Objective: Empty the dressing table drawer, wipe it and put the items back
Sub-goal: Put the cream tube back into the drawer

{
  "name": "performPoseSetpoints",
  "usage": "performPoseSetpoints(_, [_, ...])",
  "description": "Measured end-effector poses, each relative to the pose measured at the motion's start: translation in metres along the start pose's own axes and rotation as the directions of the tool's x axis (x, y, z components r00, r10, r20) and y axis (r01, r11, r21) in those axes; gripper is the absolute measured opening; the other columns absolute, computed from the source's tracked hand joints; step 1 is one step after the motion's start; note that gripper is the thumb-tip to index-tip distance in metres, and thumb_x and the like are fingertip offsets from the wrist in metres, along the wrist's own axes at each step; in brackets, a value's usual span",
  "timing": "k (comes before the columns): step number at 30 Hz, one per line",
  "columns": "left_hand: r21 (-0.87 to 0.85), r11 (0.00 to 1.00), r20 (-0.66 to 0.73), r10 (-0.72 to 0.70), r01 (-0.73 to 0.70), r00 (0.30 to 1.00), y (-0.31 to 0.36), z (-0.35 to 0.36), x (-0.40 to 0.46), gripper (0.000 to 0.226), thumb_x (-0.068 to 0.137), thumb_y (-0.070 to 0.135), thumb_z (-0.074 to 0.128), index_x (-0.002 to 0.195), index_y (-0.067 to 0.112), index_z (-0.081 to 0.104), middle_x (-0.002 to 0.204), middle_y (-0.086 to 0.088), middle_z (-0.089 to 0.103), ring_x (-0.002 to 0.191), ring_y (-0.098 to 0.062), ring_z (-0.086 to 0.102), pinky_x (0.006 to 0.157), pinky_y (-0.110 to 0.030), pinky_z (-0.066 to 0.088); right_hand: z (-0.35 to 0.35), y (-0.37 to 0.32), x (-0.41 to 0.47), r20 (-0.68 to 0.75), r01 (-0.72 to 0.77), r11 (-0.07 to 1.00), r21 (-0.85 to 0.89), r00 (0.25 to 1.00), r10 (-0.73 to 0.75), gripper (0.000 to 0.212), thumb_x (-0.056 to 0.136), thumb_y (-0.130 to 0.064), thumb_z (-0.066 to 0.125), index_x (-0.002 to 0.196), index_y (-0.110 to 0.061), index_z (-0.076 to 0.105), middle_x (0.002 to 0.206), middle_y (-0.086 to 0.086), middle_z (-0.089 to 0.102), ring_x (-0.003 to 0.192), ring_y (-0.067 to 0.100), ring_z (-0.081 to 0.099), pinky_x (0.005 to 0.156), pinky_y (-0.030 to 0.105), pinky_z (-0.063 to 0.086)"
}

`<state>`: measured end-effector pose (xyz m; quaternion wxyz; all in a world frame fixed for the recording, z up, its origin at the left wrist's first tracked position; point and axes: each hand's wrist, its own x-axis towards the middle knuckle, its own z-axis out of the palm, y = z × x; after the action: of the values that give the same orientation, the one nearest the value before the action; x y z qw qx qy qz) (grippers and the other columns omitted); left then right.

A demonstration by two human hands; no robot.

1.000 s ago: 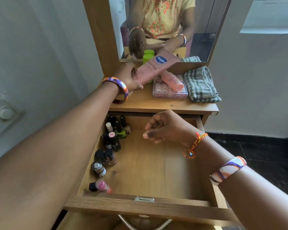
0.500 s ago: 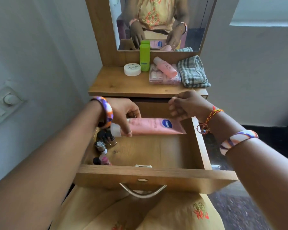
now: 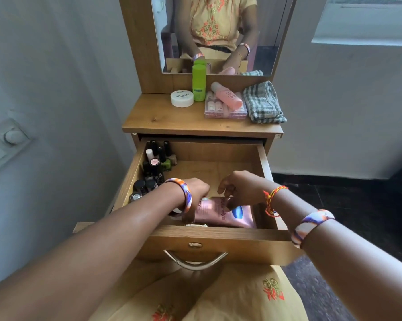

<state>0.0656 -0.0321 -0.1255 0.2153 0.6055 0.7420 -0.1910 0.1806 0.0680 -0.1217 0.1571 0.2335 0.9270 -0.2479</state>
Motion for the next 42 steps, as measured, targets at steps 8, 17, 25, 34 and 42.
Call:
performPoseSetpoints(8, [-0.037,0.999,0.115,0.032,-0.027,0.993,-0.005,-0.004,-0.004,0.053,0.074,0.019,0.075,0.122,0.01,0.053,0.117,-0.009,0.059,0.106,-0.025,0.059,0.089,-0.035,0.054,0.011,-0.011,0.001,0.058,0.083,0.996,-0.032,0.995,-0.081,0.042,0.079,-0.012,0.072,0.12,-0.012,0.063,0.114,0.01,0.067,0.1,0.024,0.064,0.089,0.031,0.055])
performPoseSetpoints(17, [-0.036,0.999,0.242,-0.016,0.025,0.97,-0.011,-0.008,-0.007,0.055,0.079,0.02,0.07,0.129,0.007,0.051,0.123,-0.012,0.059,0.11,-0.027,0.059,0.089,-0.032,0.051,0.015,-0.023,0.007,0.076,0.141,0.99,0.006,0.987,-0.141,0.039,0.083,-0.012,0.068,0.122,-0.012,0.062,0.117,0.009,0.066,0.102,0.023,0.064,0.085,0.026,0.053])
performPoseSetpoints(25, [0.04,0.998,0.292,-0.053,0.043,0.955,-0.014,-0.009,-0.002,0.053,0.08,0.023,0.07,0.127,0.005,0.053,0.122,-0.013,0.06,0.094,-0.02,0.056,0.071,-0.024,0.048,0.016,-0.027,0.012,0.095,0.168,0.986,0.012,0.981,-0.168,0.04,0.083,-0.013,0.068,0.122,-0.011,0.061,0.117,0.01,0.066,0.1,0.023,0.065,0.083,0.025,0.053])
performPoseSetpoints(34, [0.067,0.995,0.319,-0.089,0.072,0.944,-0.018,-0.006,0.005,0.052,0.08,0.021,0.068,0.127,0.006,0.053,0.105,-0.008,0.057,0.086,-0.017,0.054,0.055,-0.017,0.041,0.016,-0.031,0.017,0.12,0.174,0.985,0.014,0.977,-0.174,0.039,0.084,-0.014,0.067,0.122,-0.012,0.061,0.117,0.009,0.066,0.099,0.023,0.065,0.084,0.027,0.054])
performPoseSetpoints(42, [-0.01,0.999,0.313,-0.042,0.047,0.949,-0.025,-0.021,-0.004,0.06,0.077,0.029,0.072,0.129,0.012,0.05,0.123,-0.004,0.059,0.106,-0.021,0.059,0.082,-0.026,0.051,0.007,-0.031,0.016,0.104,0.171,0.985,0.024,0.98,-0.172,0.039,0.084,-0.018,0.067,0.122,-0.012,0.061,0.117,0.007,0.065,0.098,0.02,0.063,0.083,0.022,0.05])
